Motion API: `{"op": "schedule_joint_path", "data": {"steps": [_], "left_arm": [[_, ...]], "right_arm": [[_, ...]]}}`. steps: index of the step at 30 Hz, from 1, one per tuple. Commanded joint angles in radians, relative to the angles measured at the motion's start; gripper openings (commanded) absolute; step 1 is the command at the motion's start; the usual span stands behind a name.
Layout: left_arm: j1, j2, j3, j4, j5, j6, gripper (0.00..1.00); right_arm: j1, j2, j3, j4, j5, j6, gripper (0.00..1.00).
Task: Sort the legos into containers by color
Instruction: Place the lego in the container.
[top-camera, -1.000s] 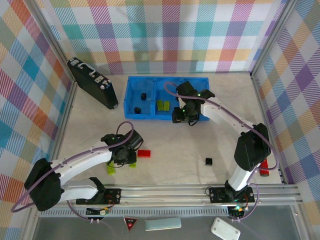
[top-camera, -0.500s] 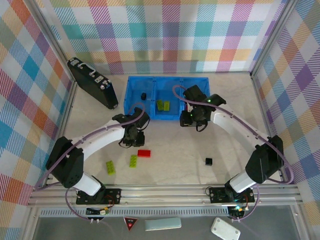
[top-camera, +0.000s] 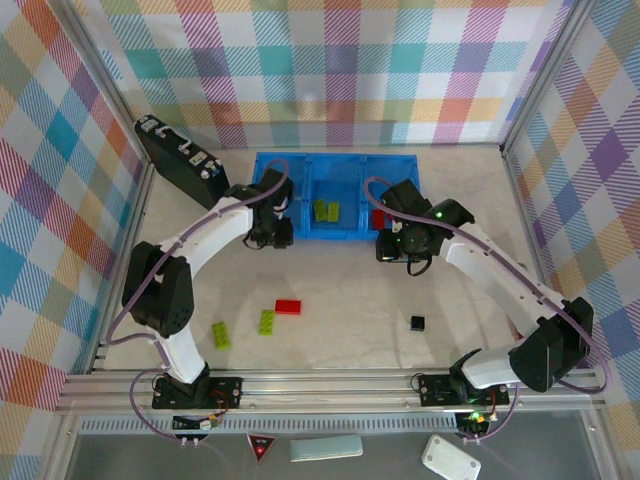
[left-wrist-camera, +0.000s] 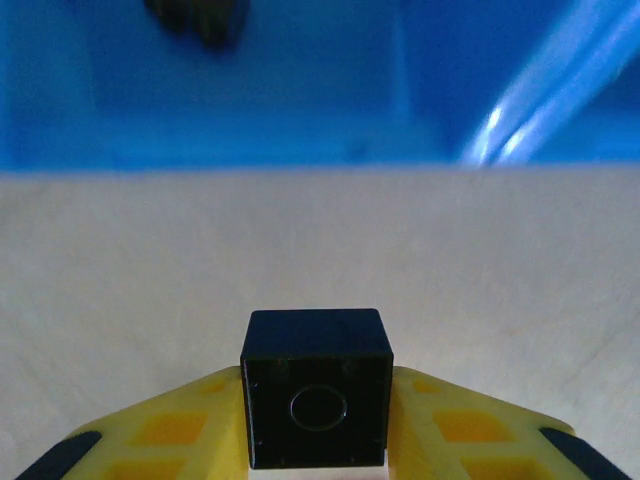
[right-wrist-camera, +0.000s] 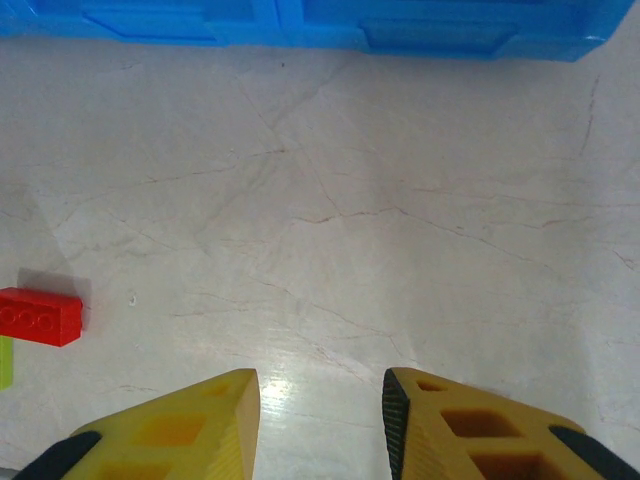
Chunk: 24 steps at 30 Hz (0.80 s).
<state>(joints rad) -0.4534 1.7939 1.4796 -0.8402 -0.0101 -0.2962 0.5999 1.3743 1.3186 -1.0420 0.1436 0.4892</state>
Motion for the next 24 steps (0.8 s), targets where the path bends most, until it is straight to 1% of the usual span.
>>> {"op": "schedule_joint_path", "data": {"steps": [1,13,24], "left_arm": [[0.036,0.062,0.119,-0.040,0.016,0.073,0.35],[0.111,0.330,0.475,-0.094,-0.005,0.160,0.35],[0.161,0.506,0.626,-0.114,0.003,0.193,0.35]], "right_arm": [[0.006,-0.029,-0.012,-0.045,0.022,0.024,0.40],[0.006,-0.056,-0.021,-0.070,0.037,0.029,0.40],[0.006,-0.062,-0.024,-0.072,0.037,0.030,0.39]]}}
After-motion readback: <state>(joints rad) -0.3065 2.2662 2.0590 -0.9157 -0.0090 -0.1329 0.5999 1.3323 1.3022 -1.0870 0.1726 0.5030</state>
